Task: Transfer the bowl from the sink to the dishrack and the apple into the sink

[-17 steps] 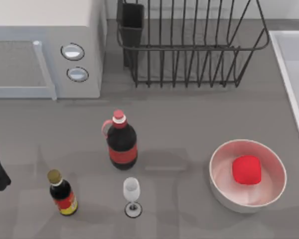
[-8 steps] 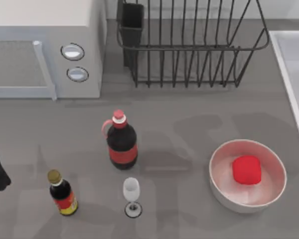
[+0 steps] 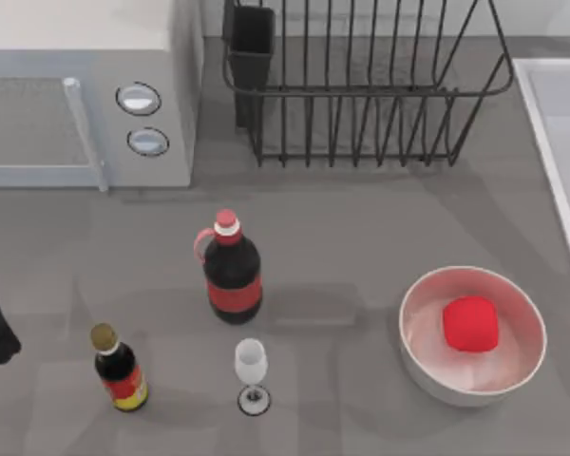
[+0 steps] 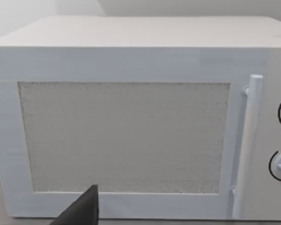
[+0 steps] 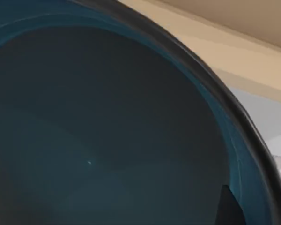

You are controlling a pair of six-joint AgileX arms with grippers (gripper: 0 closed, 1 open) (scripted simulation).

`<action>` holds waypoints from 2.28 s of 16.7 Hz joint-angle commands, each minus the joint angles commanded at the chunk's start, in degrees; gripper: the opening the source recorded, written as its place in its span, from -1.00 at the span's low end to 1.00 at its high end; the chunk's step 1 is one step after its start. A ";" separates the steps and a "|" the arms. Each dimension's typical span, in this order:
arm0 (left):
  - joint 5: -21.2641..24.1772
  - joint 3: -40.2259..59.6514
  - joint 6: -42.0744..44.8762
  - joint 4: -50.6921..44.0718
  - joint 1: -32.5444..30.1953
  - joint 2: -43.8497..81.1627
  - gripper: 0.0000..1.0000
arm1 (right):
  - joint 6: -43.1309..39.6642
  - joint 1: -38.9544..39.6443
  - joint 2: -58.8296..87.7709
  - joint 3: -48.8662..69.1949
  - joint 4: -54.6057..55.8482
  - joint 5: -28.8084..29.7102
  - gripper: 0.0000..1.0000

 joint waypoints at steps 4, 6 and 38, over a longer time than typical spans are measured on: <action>0.00 0.00 0.00 0.00 0.00 0.00 1.00 | 7.97 13.84 0.24 1.07 13.84 8.02 -1.00; 0.00 0.00 0.00 0.00 0.00 0.00 1.00 | 10.37 17.79 0.06 1.23 17.83 10.40 -1.00; 0.00 0.00 0.00 0.00 0.00 0.00 1.00 | 11.06 10.01 21.65 -17.14 59.91 2.39 -0.10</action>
